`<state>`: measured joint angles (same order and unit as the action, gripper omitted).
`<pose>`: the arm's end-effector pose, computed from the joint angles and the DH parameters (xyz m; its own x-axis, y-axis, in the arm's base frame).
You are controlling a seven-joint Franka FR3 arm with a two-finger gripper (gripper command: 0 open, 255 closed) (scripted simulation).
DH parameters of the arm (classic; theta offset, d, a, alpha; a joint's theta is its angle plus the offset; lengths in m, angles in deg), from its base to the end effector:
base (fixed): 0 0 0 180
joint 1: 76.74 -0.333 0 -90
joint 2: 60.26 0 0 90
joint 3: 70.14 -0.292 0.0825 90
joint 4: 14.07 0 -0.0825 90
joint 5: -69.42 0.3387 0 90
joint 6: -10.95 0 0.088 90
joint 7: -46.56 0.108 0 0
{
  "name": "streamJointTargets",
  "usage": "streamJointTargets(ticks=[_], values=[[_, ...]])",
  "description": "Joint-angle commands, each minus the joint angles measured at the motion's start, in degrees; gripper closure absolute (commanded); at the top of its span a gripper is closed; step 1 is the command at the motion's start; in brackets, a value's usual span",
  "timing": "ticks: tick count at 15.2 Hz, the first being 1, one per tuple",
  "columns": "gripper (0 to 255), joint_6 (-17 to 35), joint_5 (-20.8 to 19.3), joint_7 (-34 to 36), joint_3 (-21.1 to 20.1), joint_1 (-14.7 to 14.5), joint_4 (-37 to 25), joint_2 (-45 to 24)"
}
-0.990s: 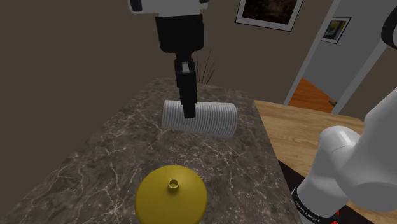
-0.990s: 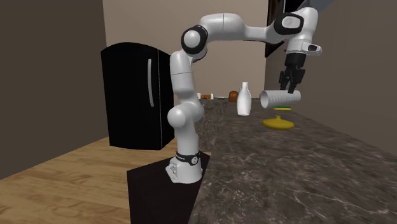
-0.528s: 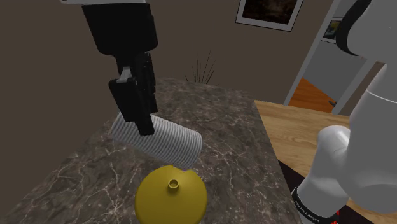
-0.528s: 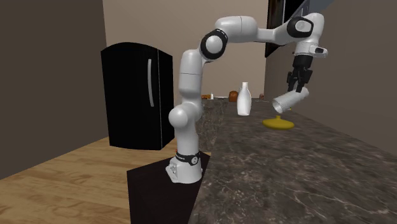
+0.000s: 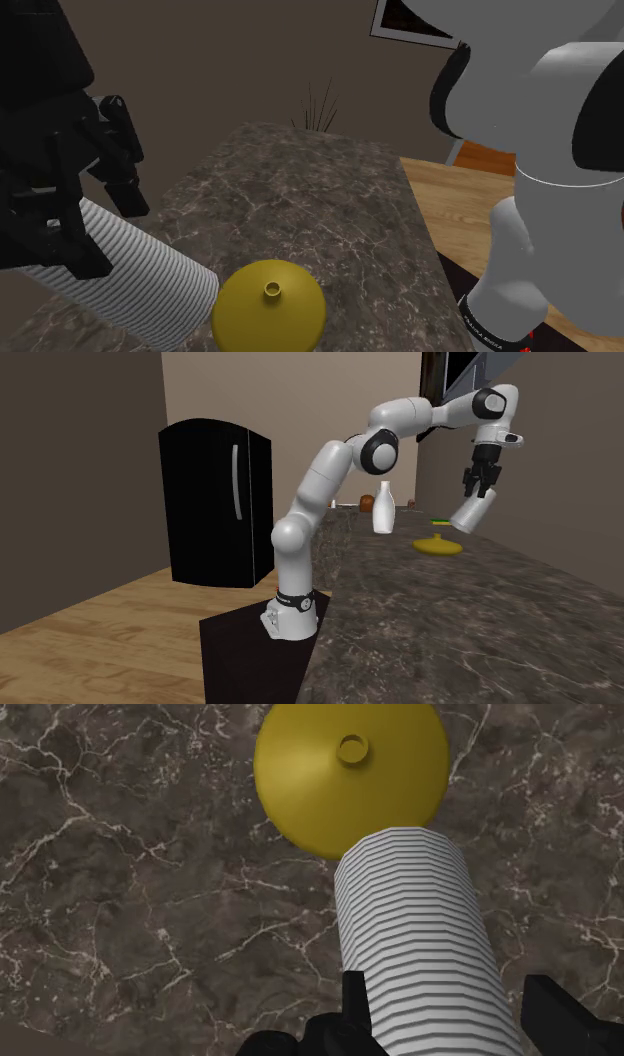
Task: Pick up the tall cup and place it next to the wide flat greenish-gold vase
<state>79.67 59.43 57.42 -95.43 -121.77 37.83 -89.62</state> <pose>0.2954 0.5156 0.5721 0.5656 0.8038 -0.1843 0.8172 -0.5763 -0.0052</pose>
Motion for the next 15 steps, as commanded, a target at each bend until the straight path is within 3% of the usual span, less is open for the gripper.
streamJointTargets(ticks=[1, 2, 5, 15], values=[[255, -8.5, -4.1, 0.8, 1.2, -7.4, -20.9, -12.1], [255, -5.1, -2.8, 1.1, 1.0, -5.5, -14.1, -8.8], [255, 0.4, -1.4, 1.5, 0.3, -2.9, -4.4, -4.9], [255, 11.7, 0.5, 1.6, -0.2, 0.9, 12.2, 0.3]])
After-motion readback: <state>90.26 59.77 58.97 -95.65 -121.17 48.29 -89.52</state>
